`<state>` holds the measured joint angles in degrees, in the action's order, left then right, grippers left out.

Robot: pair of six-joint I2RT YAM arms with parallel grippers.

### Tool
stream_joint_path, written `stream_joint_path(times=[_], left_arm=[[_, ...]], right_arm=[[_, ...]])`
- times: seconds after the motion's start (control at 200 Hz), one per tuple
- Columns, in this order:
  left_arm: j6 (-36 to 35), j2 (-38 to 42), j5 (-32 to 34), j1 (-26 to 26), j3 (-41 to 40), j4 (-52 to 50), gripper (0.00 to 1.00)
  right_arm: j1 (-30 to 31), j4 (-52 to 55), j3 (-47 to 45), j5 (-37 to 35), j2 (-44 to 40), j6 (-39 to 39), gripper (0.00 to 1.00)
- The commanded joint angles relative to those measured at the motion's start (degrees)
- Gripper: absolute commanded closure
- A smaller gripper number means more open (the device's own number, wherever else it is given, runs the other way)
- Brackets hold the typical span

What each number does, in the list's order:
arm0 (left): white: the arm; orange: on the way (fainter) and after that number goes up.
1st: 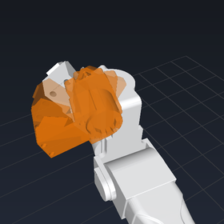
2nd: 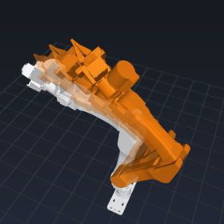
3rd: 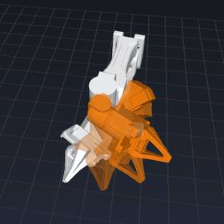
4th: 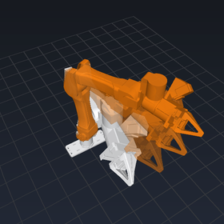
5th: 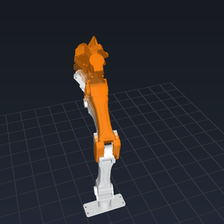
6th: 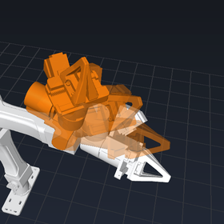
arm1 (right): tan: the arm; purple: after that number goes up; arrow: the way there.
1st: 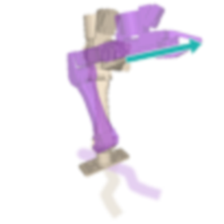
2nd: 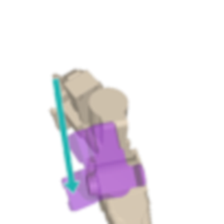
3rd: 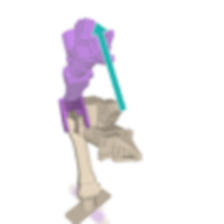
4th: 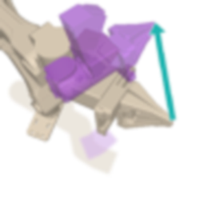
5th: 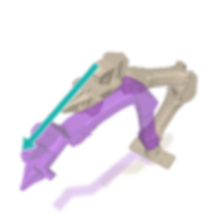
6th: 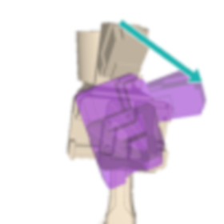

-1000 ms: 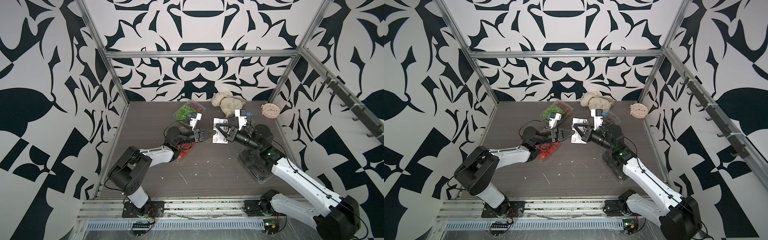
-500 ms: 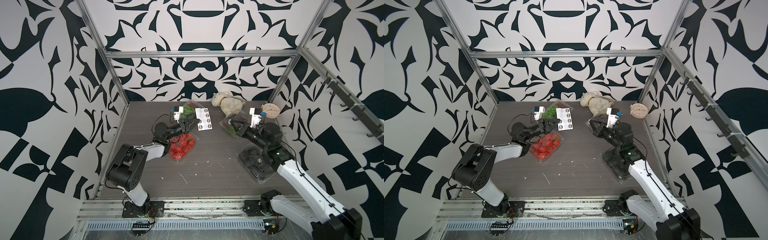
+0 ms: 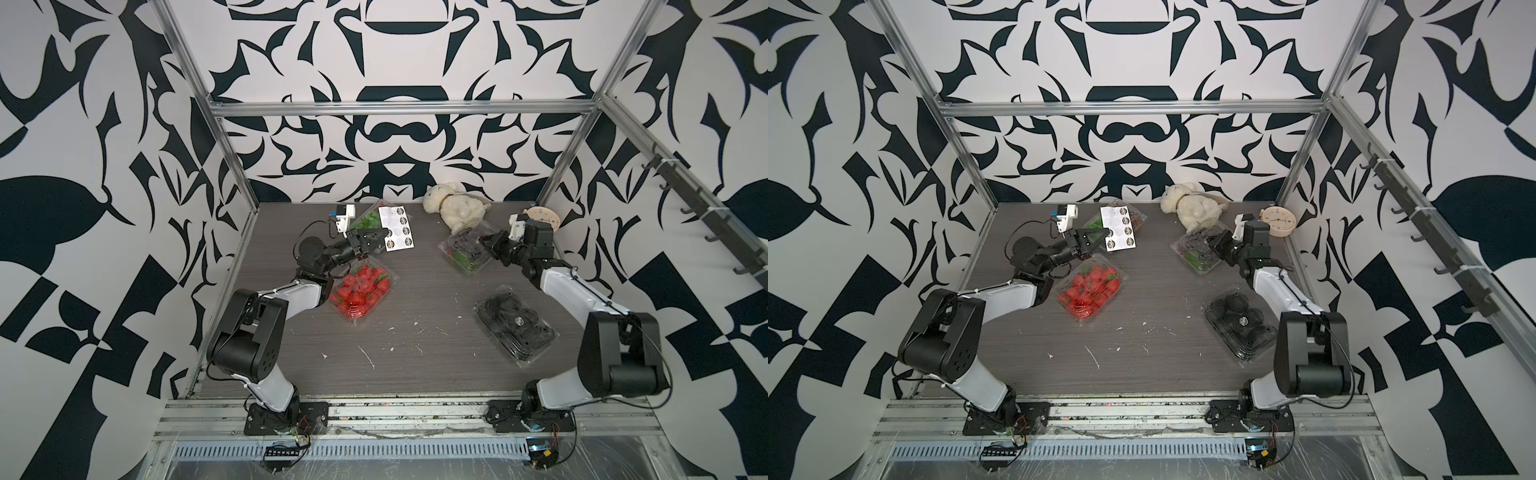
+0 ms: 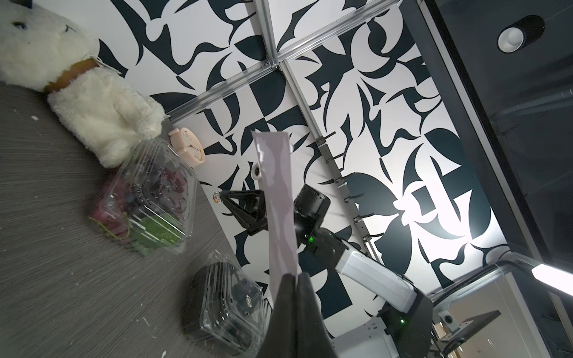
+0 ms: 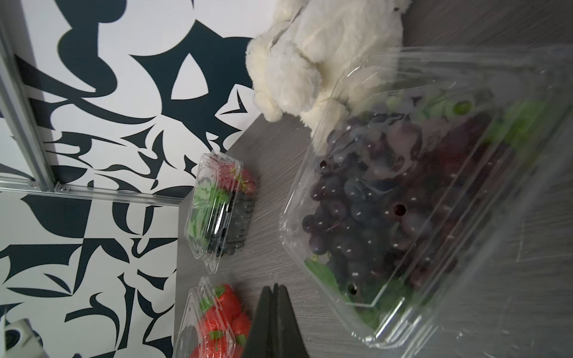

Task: Label fruit boxes
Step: Tear off the label from the label sticker, then stick the label on the fruit box.

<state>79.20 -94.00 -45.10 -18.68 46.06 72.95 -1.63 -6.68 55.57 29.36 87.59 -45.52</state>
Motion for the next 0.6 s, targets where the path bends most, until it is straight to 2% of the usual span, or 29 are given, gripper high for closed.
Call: stream_joint_path(times=[0.0, 0.29, 0.595], left_arm=[[-2.54, 2.09, -1.03, 0.66, 1.31, -1.53, 1.0], [-2.61, 1.89, -1.17, 1.1, 1.22, -1.61, 1.0], [-0.47, 0.57, -1.43, 1.27, 1.24, 1.47, 1.0]], right_arm=[[-0.22, -0.72, 4.89, 0.68, 2.71, 2.11, 1.0], [-0.59, 3.26, 11.45, -0.23, 12.18, 2.98, 1.0], [-0.73, 7.3, 13.14, -3.64, 14.59, 5.1, 1.0]])
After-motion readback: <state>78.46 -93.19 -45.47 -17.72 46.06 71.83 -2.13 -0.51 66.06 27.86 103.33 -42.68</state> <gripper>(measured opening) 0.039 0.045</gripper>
